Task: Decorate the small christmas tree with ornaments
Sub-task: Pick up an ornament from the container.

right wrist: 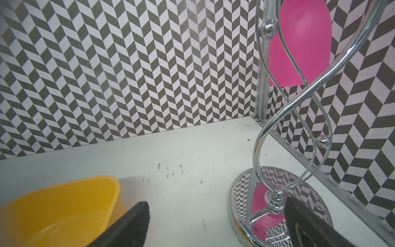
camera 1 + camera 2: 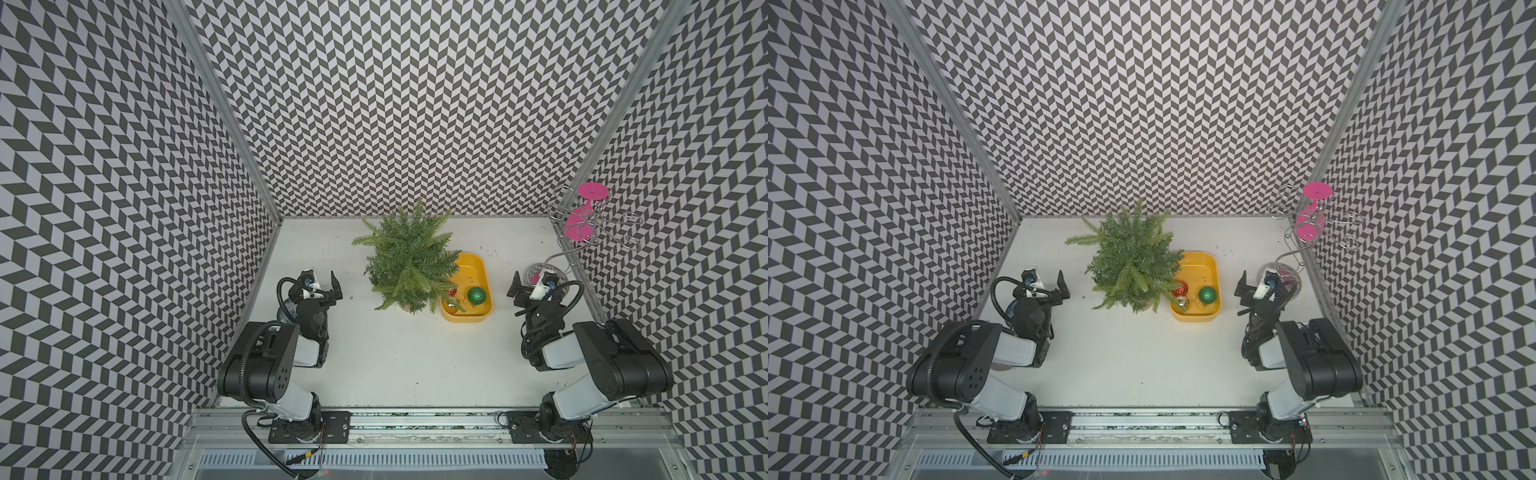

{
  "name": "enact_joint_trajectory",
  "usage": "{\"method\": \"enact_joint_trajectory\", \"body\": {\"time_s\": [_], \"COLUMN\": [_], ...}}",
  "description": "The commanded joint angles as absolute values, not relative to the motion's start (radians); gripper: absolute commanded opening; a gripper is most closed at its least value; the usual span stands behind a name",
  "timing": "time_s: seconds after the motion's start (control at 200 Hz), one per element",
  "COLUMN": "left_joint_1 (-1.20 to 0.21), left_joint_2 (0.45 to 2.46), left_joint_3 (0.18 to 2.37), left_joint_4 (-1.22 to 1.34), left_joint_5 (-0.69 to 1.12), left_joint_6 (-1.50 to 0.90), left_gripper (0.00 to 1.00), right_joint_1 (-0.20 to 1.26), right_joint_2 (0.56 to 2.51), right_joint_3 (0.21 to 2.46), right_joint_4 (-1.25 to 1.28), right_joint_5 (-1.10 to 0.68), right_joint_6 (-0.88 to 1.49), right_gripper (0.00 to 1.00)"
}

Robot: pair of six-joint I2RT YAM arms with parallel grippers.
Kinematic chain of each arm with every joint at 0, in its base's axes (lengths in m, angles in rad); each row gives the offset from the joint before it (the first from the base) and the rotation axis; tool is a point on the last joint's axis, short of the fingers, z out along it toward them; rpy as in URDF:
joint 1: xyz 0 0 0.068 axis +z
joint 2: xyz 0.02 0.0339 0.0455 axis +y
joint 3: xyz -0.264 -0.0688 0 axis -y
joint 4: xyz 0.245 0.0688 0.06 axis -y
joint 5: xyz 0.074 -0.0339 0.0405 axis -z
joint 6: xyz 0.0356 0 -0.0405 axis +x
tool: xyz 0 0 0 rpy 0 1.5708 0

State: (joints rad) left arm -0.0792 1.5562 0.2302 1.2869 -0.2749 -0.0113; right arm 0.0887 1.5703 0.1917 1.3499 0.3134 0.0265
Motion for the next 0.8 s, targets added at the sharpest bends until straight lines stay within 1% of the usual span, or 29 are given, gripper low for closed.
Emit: {"method": "enact_joint_trajectory", "body": {"time_s": [0.0, 0.235, 0.391, 0.436, 0.471, 0.536, 0.581, 0.616, 0.711, 0.796], "left_joint_1": [-0.081, -0.067, -0.040, -0.042, -0.046, -0.052, -0.054, -0.054, -0.060, -0.062], "left_joint_2": [1.560, 1.556, 1.551, 1.541, 1.519, 1.475, 1.463, 1.457, 1.431, 1.401], "left_joint_3": [0.230, 0.234, 0.251, 0.252, 0.277, 0.377, 0.427, 0.444, 0.447, 0.484], "left_joint_4": [1.316, 1.301, 1.258, 1.258, 1.191, 0.968, 0.879, 0.859, 0.846, 0.766], "left_joint_5": [-0.276, -0.249, -0.187, -0.197, -0.204, -0.195, -0.202, -0.217, -0.244, -0.283], "left_joint_6": [-0.003, -0.010, -0.023, -0.022, -0.019, -0.010, -0.011, -0.015, -0.017, -0.074], "left_gripper": [0.99, 0.99, 0.99, 0.99, 0.99, 0.99, 0.99, 0.99, 0.99, 0.99], "right_joint_1": [0.093, 0.092, 0.092, 0.099, 0.104, 0.108, 0.118, 0.134, 0.148, 0.149], "right_joint_2": [1.576, 1.576, 1.573, 1.559, 1.533, 1.485, 1.469, 1.438, 1.350, 1.285], "right_joint_3": [0.200, 0.201, 0.198, 0.197, 0.200, 0.192, 0.195, 0.213, 0.323, 0.384], "right_joint_4": [1.404, 1.404, 1.406, 1.407, 1.358, 1.319, 1.342, 1.259, 1.047, 0.927], "right_joint_5": [0.306, 0.306, 0.302, 0.332, 0.331, 0.303, 0.350, 0.392, 0.382, 0.397], "right_joint_6": [0.016, 0.016, 0.016, 0.013, 0.010, -0.004, -0.017, -0.014, -0.026, 0.065], "right_gripper": [0.99, 0.99, 0.99, 0.99, 0.99, 0.99, 0.99, 0.99, 0.99, 0.99]}}
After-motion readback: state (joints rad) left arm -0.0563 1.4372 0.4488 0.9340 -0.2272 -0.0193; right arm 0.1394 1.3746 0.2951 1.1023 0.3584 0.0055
